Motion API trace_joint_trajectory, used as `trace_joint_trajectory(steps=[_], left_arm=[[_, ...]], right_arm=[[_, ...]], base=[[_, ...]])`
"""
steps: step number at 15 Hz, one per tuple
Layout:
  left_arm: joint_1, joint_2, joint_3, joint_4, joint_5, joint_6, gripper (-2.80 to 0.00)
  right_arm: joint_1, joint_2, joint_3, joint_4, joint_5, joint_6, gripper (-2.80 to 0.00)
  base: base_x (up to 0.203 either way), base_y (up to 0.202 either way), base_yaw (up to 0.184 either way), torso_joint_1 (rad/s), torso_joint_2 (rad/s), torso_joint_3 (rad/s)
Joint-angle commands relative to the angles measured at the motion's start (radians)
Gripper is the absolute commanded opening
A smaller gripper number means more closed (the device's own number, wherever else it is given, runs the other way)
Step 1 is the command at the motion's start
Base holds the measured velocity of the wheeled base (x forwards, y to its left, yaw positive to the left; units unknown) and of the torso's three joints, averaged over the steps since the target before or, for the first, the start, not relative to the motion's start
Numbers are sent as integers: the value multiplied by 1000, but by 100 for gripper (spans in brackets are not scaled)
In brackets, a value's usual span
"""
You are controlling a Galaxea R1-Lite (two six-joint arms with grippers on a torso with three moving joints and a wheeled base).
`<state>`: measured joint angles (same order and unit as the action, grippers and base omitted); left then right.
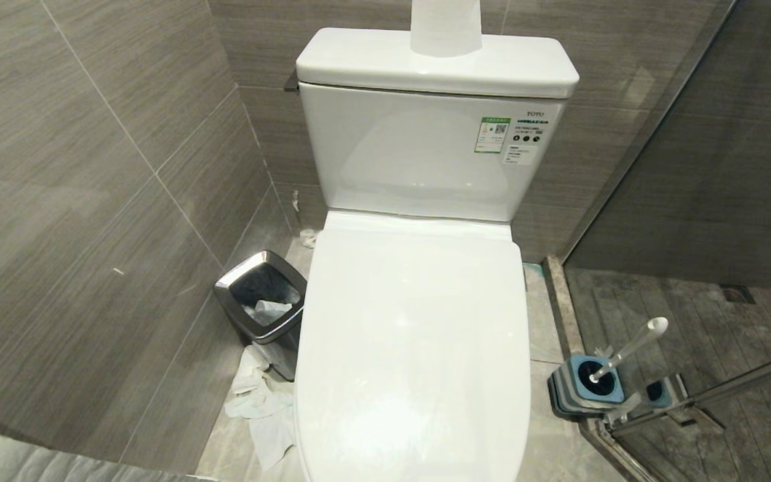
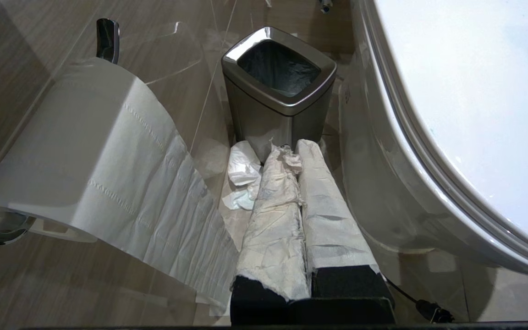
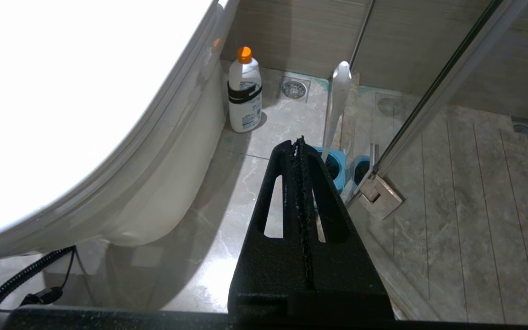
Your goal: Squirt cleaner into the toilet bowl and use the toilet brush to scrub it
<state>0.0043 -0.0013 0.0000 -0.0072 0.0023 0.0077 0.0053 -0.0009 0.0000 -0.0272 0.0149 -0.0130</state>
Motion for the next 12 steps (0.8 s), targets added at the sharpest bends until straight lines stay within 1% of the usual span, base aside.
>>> trace_joint_trajectory(steps=[1,12], left_arm=[[0,1,6,0,1,0,-280],[1,1,8,0,1,0,-280]], right_arm=[[1,-1,12,0,0,-1,-280],[-1,-1,12,0,-10,4,-280]], base=[[0,0,0,0,0,0],[0,0,0,0,0,0]])
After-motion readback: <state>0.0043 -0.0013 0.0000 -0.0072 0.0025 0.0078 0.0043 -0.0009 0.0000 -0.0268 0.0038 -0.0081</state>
